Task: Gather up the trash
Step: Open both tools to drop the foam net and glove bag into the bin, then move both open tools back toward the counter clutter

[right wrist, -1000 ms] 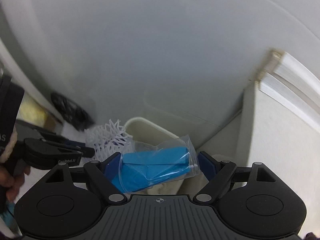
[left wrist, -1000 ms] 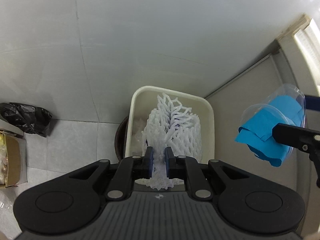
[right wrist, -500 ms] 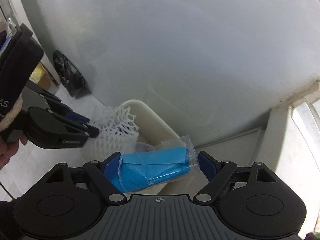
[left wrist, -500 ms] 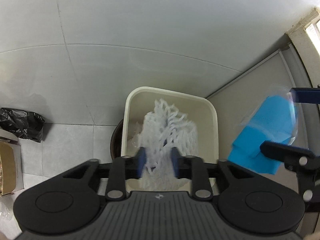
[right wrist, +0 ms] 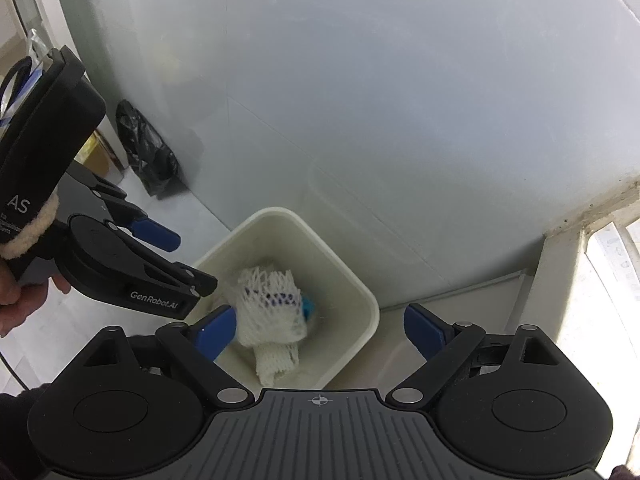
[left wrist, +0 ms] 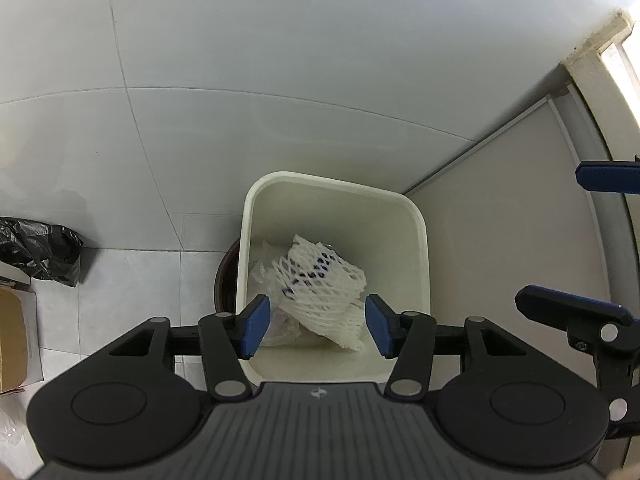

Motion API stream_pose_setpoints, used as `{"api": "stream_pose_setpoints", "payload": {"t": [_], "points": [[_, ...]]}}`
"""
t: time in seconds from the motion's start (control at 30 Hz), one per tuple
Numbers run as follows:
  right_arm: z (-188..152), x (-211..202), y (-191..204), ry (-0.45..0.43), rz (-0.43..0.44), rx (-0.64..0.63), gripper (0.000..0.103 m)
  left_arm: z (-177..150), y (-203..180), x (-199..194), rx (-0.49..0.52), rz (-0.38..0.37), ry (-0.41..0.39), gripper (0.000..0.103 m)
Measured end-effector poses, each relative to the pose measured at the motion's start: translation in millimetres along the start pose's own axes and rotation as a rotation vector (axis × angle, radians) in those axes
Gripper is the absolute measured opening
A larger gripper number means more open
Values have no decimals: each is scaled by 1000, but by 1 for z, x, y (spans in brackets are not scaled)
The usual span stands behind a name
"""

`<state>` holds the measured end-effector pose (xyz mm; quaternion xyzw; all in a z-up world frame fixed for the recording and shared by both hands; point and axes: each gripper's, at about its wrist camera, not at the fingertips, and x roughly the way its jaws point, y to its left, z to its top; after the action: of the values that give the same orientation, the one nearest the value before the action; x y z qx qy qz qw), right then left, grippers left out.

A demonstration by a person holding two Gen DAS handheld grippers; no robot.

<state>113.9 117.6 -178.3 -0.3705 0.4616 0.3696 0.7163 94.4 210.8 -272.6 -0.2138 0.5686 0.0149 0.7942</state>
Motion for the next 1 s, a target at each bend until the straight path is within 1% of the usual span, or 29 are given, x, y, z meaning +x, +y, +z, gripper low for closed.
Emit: {"api": "stream_pose_setpoints", "payload": {"t": [0.2, 0.43, 0.57, 0.63, 0.73, 0.87, 1.0], "points": [[-3, -11, -2, -22, -7, -3, 93, 0, -2, -2, 9, -1, -9, 55], [-10, -30, -11, -61, -8, 35, 93, -2, -6, -12, 45, -3, -30, 65], [-18, -43, -18, -96, -7, 91, 93, -3, -10, -19, 64, -6, -41, 70], [-24, -49, -22, -114, -10, 119, 93, -4, -12, -23, 75, -8, -47, 75], [-33, -61, -27, -142, -26, 155, 93, -4, -17, -30, 94, -12, -57, 81], [-46, -77, -35, -178, -45, 209, 93, -2, -24, -41, 111, -24, -70, 85], [-62, -92, -46, -210, -72, 269, 93, 0, -36, -54, 137, -41, -90, 92]]}}
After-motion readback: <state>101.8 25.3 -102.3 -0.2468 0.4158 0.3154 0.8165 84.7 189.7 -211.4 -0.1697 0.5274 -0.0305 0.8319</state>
